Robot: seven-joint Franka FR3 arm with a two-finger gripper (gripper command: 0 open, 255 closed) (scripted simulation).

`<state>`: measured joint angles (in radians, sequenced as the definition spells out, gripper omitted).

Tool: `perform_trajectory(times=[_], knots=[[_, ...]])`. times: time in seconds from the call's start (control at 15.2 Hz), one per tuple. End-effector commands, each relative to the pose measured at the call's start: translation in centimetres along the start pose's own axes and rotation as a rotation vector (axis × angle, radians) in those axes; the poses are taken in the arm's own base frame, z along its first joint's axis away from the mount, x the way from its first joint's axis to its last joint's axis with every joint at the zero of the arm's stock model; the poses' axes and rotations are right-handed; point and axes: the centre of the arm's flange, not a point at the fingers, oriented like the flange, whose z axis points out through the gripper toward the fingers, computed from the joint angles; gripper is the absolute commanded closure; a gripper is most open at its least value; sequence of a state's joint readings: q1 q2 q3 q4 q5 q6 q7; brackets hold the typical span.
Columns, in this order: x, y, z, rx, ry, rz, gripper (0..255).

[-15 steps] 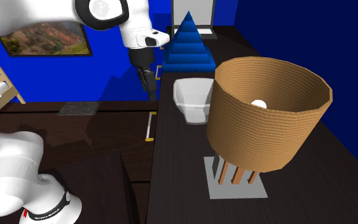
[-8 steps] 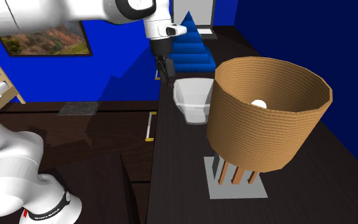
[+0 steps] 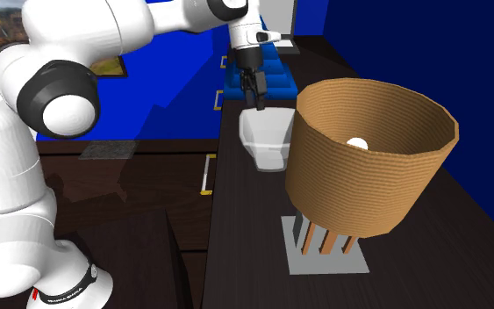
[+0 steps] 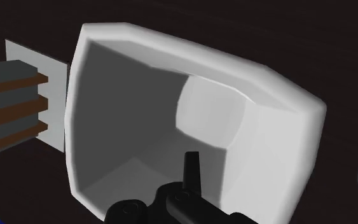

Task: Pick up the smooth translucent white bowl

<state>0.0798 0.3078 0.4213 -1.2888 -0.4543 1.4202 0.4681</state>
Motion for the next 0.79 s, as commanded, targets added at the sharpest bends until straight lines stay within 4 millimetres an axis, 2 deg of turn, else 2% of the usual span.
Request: perform_trajectory(times=[0.0,0.33,0.46,0.53,0.73], knots=[[0.5,-0.5,0.7,-0.007,0.000,0.004,0],[0.4,-1.5,3.2,-0.007,0.000,0.004,0],[0.4,-1.6,3.4,-0.007,0.000,0.004,0],[0.5,-1.6,3.4,-0.007,0.000,0.004,255],[0.5,-1.7,3.4,-0.007,0.000,0.004,255]])
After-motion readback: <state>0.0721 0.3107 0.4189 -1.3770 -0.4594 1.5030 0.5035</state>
